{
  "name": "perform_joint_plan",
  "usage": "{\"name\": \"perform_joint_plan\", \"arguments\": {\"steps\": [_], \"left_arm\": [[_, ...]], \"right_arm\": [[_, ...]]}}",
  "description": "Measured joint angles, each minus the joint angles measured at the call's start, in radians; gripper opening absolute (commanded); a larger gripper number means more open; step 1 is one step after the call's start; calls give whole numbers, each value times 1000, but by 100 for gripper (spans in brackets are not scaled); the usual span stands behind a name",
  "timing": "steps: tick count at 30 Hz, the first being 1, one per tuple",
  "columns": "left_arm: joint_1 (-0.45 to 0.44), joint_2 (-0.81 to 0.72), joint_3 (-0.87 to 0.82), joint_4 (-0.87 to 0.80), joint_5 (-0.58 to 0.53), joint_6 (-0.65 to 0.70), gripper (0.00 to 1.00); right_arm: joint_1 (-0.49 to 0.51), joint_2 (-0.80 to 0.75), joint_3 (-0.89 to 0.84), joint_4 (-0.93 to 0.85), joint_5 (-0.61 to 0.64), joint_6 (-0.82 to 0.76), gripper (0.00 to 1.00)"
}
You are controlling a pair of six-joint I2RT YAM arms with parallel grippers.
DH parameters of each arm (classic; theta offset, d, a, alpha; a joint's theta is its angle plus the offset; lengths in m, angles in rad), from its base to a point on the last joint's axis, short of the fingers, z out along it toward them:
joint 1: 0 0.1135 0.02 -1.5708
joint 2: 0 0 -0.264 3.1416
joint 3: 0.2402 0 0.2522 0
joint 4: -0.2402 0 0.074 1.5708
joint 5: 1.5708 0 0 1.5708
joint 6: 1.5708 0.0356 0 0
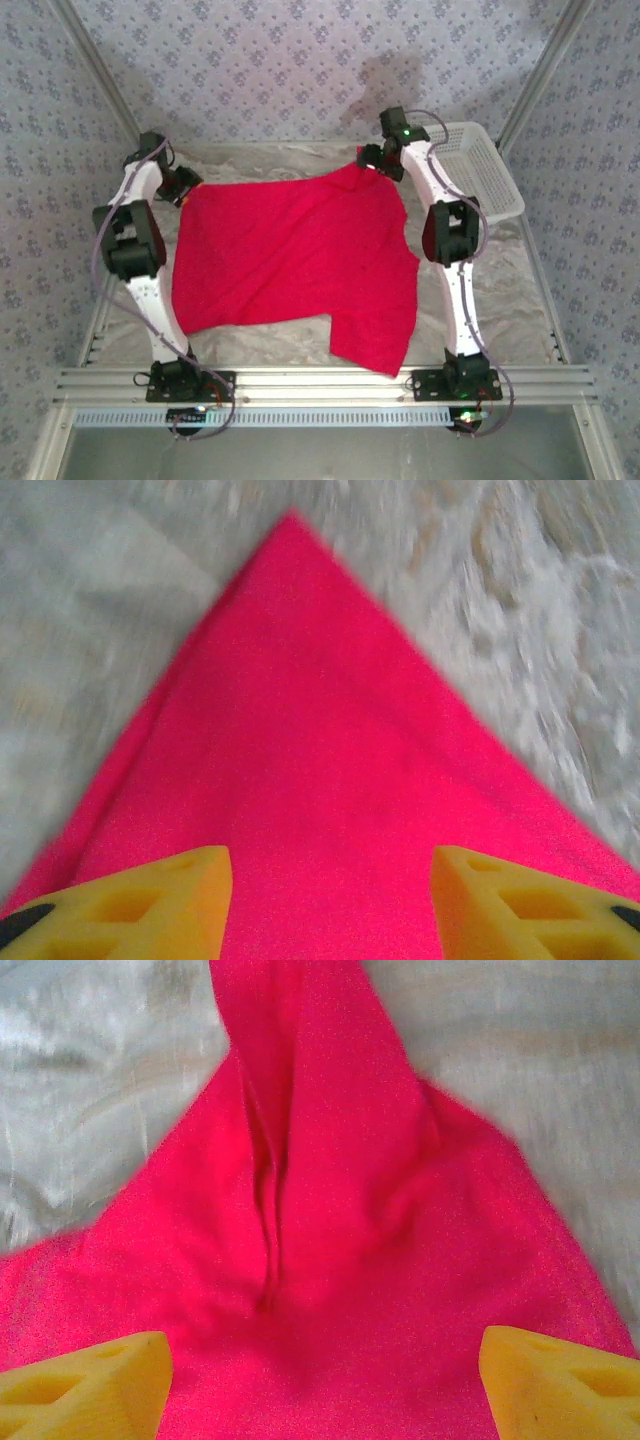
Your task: Fold the inside-out t-shirt
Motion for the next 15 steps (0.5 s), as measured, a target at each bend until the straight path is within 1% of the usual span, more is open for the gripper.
{"name": "perform_joint_plan", "arguments": {"steps": [3, 5, 6, 8, 11, 13, 15], "left_arm": [[-24, -263, -273, 96, 45, -35, 50], [-51, -383, -412, 172, 82, -67, 50], [-68, -417, -471, 212, 98, -83, 51], [-105, -443, -569, 280, 132, -110, 52], [-141, -417, -676, 340, 161, -130, 52], [-135, -388, -713, 348, 164, -133, 53], [-105, -359, -735, 354, 162, -131, 55]], "right_arm": [[20, -183, -233, 73, -35, 14, 78], [35, -276, -343, 126, -68, 16, 77], [43, -316, -401, 160, -85, 19, 77], [57, -372, -506, 218, -114, 30, 77], [75, -406, -666, 294, -135, 46, 78], [82, -406, -757, 326, -140, 60, 78], [83, -408, -860, 352, -138, 78, 79]]}}
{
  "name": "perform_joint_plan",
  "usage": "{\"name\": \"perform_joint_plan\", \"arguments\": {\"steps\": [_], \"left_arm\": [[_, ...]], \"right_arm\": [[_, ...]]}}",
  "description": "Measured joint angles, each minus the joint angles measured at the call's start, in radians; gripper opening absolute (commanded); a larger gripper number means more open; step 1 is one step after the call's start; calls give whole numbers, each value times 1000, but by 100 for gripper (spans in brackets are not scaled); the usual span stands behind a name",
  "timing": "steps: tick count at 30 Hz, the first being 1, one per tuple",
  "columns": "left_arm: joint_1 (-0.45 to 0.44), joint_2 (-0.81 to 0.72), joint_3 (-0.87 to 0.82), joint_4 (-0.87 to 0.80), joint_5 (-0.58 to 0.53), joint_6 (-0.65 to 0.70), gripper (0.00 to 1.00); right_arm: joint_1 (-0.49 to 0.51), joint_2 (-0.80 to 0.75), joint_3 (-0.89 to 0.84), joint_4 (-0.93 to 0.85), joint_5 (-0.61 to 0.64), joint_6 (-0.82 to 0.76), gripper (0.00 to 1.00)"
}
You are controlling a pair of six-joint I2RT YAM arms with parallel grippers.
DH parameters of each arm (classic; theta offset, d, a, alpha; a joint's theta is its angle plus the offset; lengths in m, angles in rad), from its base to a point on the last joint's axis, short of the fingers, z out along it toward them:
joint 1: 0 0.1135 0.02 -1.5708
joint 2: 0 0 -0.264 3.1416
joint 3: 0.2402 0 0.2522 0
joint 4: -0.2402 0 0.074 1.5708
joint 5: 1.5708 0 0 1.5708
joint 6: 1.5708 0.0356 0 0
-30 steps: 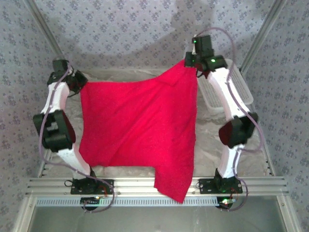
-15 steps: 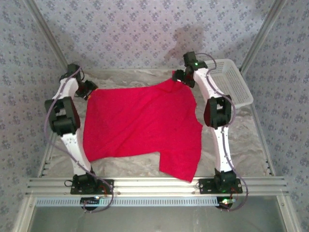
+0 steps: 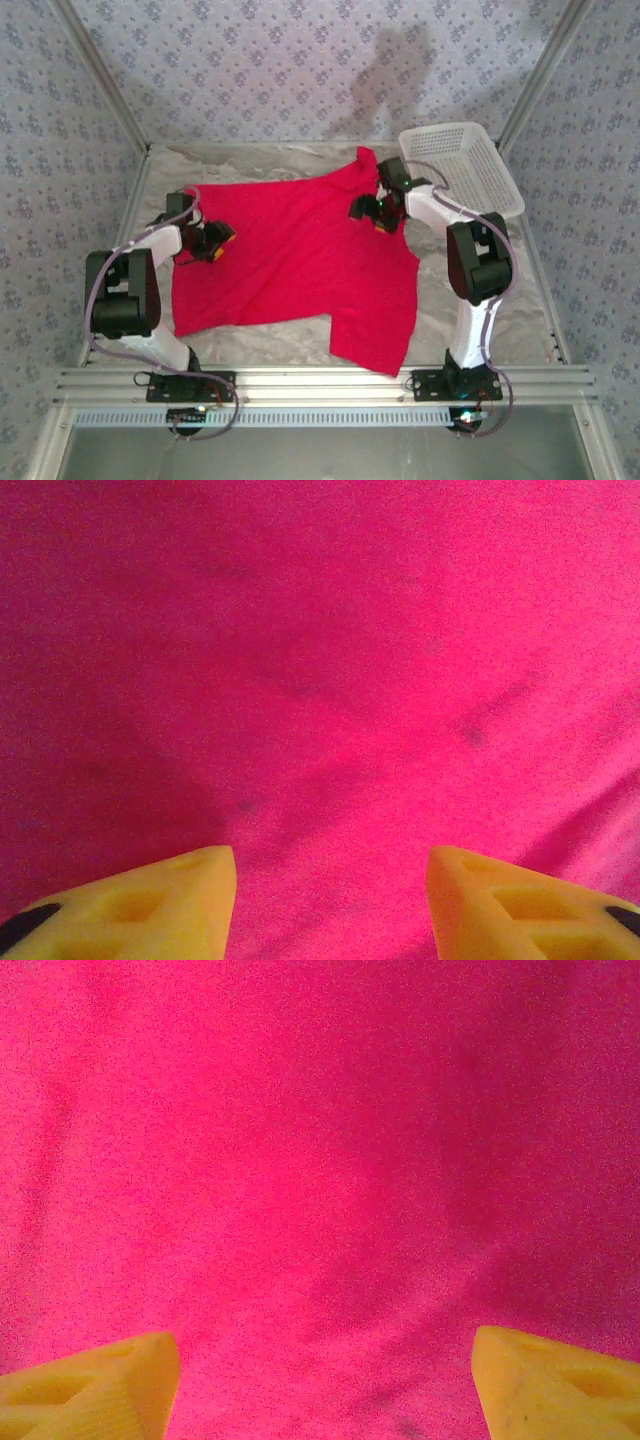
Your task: Fold the inside-out t-shirt
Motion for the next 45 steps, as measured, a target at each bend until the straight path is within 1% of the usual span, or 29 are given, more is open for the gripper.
{"name": "perform_joint_plan", "arguments": {"steps": [2, 4, 6, 9, 11, 14, 17, 19, 22, 23, 24, 27, 30, 32, 33, 36, 37, 38, 42, 44, 45], "left_arm": [[42, 7, -14, 1, -16, 8, 57], [81, 7, -18, -1, -31, 22, 59], [109, 7, -9, -10, -61, 45, 60], [119, 7, 14, -37, -126, 77, 60], [119, 7, 25, -53, -156, 93, 61], [103, 7, 40, -80, -200, 115, 61], [53, 3, 78, -126, -248, 140, 61], [5, -17, 111, -159, -285, 160, 61], [-51, -78, 146, -178, -311, 175, 61], [-60, -100, 149, -176, -314, 176, 61], [-66, -126, 149, -174, -315, 176, 60], [-72, -178, 149, -159, -313, 175, 59], [-78, -183, 147, -134, -303, 174, 58], [-81, -178, 144, -130, -294, 174, 58], [-84, -172, 144, -129, -291, 173, 58], [-87, -148, 144, -122, -285, 167, 58], [-88, -138, 144, -122, -282, 166, 57], [-89, -131, 143, -121, -279, 164, 57], [-89, -106, 143, -115, -275, 164, 57], [-89, -104, 143, -115, -273, 164, 57], [-89, -104, 143, -114, -272, 164, 57]], "right_arm": [[0, -13, -96, 31, 15, 16, 80], [0, -81, -166, 80, 34, 32, 81], [2, -155, -256, 84, 73, 50, 81], [4, -226, -362, 86, 120, 73, 81], [10, -267, -392, 74, 148, 86, 81], [23, -278, -384, 19, 188, 97, 79], [56, -278, -285, -53, 230, 97, 72], [84, -270, -169, -67, 245, 94, 63], [109, -220, 9, -27, 248, 85, 49], [111, -191, 61, -12, 247, 82, 47], [111, -145, 124, 5, 247, 80, 46], [101, 30, 309, 20, 236, 73, 38], [88, 216, 471, 12, 220, 72, 32], [78, 312, 547, -3, 214, 76, 32], [73, 355, 581, -17, 212, 78, 34], [59, 427, 639, -43, 209, 99, 44], [55, 439, 649, -48, 209, 106, 49], [52, 445, 653, -50, 209, 110, 52], [46, 452, 668, -55, 209, 127, 53], [46, 457, 676, -54, 207, 137, 52], [46, 460, 678, -51, 206, 143, 50]]}}
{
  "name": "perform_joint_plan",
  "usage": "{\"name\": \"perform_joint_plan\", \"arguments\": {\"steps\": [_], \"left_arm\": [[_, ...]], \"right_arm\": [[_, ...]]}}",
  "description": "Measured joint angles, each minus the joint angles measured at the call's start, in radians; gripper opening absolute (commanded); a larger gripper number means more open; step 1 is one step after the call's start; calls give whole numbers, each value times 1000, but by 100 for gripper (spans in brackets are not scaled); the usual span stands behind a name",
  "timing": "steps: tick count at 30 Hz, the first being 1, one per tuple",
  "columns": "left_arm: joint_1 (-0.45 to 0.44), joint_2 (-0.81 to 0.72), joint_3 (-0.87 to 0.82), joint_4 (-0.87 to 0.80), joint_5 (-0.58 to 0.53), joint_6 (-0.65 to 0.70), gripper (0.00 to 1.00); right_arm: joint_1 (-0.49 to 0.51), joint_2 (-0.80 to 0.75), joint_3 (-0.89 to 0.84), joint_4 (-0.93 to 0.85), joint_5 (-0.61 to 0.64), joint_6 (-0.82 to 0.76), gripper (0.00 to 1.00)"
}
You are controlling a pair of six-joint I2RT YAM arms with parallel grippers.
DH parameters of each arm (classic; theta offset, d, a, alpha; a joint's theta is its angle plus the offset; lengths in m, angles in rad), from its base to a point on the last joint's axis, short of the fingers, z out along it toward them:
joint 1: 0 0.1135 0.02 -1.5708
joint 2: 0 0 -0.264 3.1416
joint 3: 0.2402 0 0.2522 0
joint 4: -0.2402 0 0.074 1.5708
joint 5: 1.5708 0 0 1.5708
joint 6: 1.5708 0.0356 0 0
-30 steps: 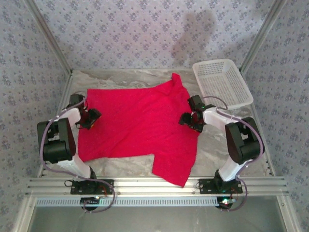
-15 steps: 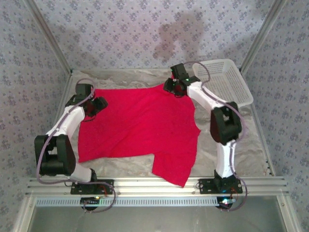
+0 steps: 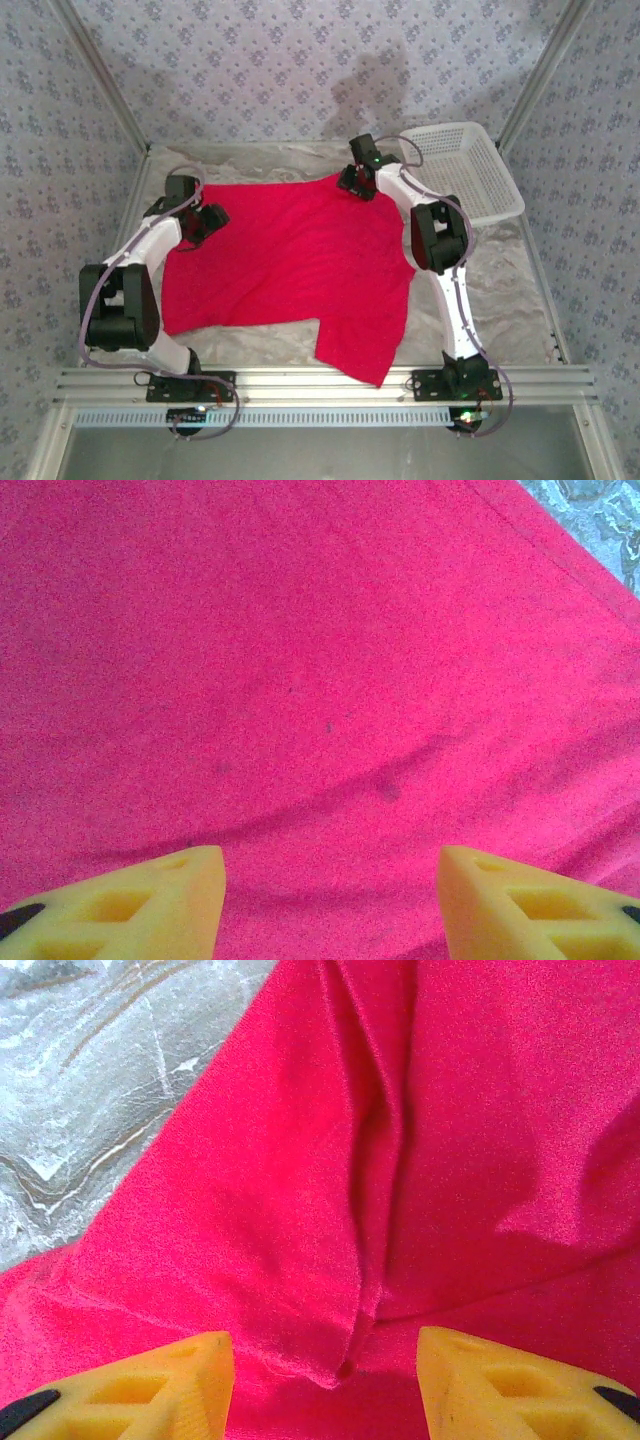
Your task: Fold the inside-out t-shirt
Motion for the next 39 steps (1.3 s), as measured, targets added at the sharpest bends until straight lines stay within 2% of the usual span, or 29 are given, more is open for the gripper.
{"name": "perform_joint_plan", "arguments": {"steps": [5, 6, 8, 9, 10, 21, 28, 29, 30, 32, 33, 35, 37, 39], "left_arm": [[0, 0, 0, 1, 0, 0, 57], [0, 0, 0, 0, 0, 0, 57], [0, 0, 0, -1, 0, 0, 57], [0, 0, 0, -1, -1, 0, 57], [0, 0, 0, -2, -1, 0, 57], [0, 0, 1, -2, -5, 0, 57], [0, 0, 1, -3, -8, 3, 57], [0, 0, 1, -3, -8, 4, 57], [0, 0, 1, -5, -9, 4, 57], [0, 0, 1, -9, -12, 4, 57], [0, 0, 1, -10, -12, 3, 57], [0, 0, 1, -9, -12, 3, 57], [0, 0, 1, -9, -11, 3, 58], [0, 0, 1, -9, -11, 3, 58]], "right_arm": [[0, 39, 26, 13, -14, 47, 36], [0, 50, 34, 15, -15, 55, 25], [0, 68, 46, 18, -15, 73, 13], [0, 70, 48, 19, -15, 77, 3], [0, 70, 50, 19, -15, 82, 0], [2, 69, 95, -3, -14, 95, 0], [-8, 91, 294, 37, -29, 151, 0], [-8, 108, 335, 70, -38, 160, 4], [-10, 133, 379, 109, -50, 164, 23], [-14, 233, 527, 202, -85, 167, 81], [-18, 292, 608, 233, -101, 167, 100], [-23, 409, 756, 279, -138, 169, 100], [-31, 440, 758, 275, -174, 176, 100], [-39, 427, 681, 262, -201, 171, 100]]}}
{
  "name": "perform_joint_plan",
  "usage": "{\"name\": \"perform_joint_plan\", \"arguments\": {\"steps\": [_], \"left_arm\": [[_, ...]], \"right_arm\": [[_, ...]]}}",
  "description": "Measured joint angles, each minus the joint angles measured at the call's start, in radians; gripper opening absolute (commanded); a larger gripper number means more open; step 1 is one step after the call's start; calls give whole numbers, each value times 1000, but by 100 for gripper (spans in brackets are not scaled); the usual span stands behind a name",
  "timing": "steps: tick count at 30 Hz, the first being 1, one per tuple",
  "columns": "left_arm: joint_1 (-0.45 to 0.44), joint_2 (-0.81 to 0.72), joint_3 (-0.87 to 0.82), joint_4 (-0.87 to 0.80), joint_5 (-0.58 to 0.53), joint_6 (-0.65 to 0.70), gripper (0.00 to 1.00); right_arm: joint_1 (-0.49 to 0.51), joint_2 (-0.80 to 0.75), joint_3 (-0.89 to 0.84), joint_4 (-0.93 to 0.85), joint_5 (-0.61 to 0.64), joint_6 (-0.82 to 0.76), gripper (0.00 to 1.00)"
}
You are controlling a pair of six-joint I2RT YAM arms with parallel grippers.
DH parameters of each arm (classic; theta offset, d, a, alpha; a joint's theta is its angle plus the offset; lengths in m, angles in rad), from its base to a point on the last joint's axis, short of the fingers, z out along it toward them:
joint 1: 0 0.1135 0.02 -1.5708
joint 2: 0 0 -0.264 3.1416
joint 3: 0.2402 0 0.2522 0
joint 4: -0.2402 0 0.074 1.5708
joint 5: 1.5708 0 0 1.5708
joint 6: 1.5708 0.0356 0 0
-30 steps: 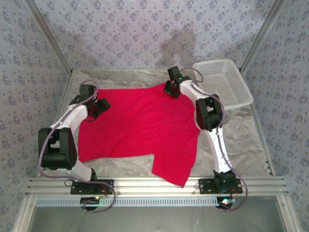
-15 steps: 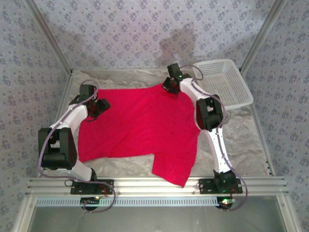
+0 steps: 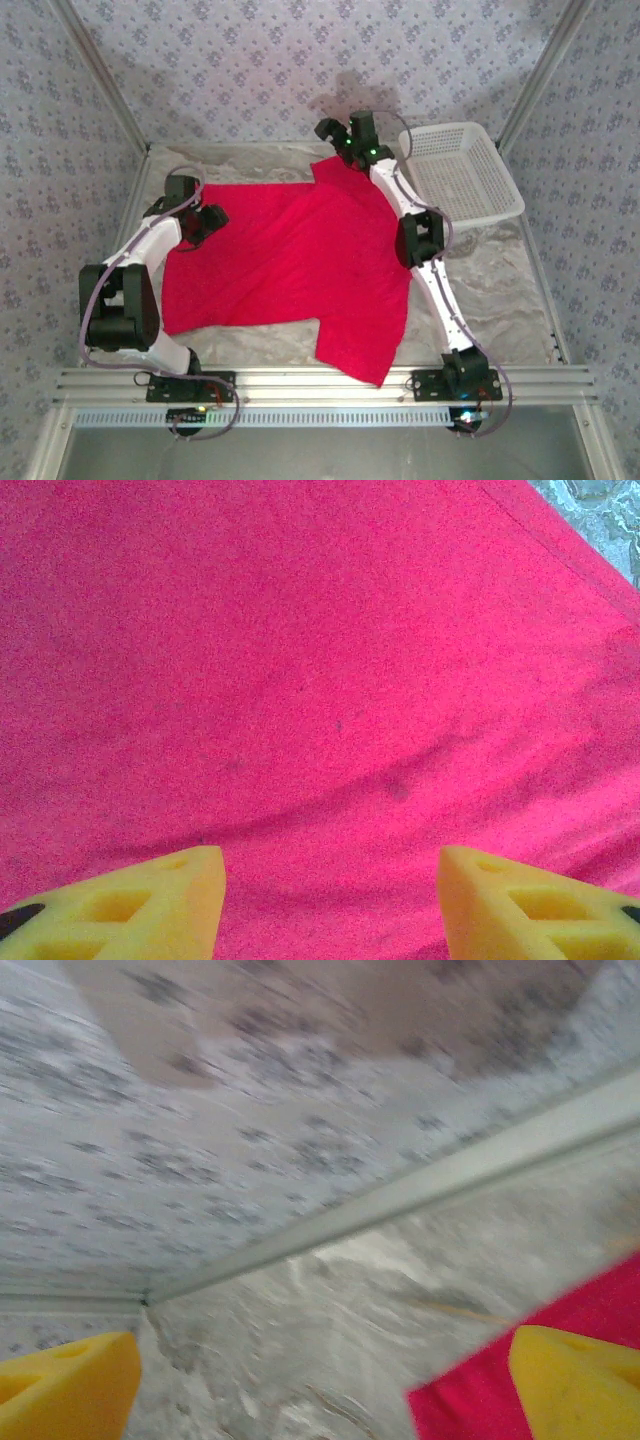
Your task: Fold the inside-out t-shirt
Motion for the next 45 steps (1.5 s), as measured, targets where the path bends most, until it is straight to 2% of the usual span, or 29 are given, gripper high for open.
{"name": "perform_joint_plan", "arguments": {"steps": [4, 6, 14, 20, 24, 27, 36, 41, 43, 45], "left_arm": [[0, -2, 0, 3, 24, -10, 60], [5, -2, 0, 12, 52, -23, 60], [64, 77, 18, 84, 180, -98, 60], [100, 261, 111, 105, 196, -122, 60], [130, 416, 229, 106, 194, -130, 60], [150, 511, 368, 96, 204, -135, 60], [153, 826, 845, 72, 195, -130, 57], [151, 823, 885, -4, 175, -96, 57], [151, 760, 823, -25, 155, -81, 56], [154, 641, 706, -53, 126, -69, 56]], "right_arm": [[-7, -180, -361, -25, -12, -53, 100], [-1, -288, -489, -61, -4, -87, 100], [25, -569, -766, -134, 11, -174, 100], [22, -583, -964, -150, 11, -183, 100], [7, -543, -904, -151, 10, -193, 100], [-16, -447, -773, -162, 10, -198, 100], [-76, -81, -148, -228, 9, -197, 100], [-85, -52, -79, -241, -18, -202, 100], [-80, -81, -108, -257, -24, -217, 100], [-67, -165, -215, -277, -21, -244, 100]]}}
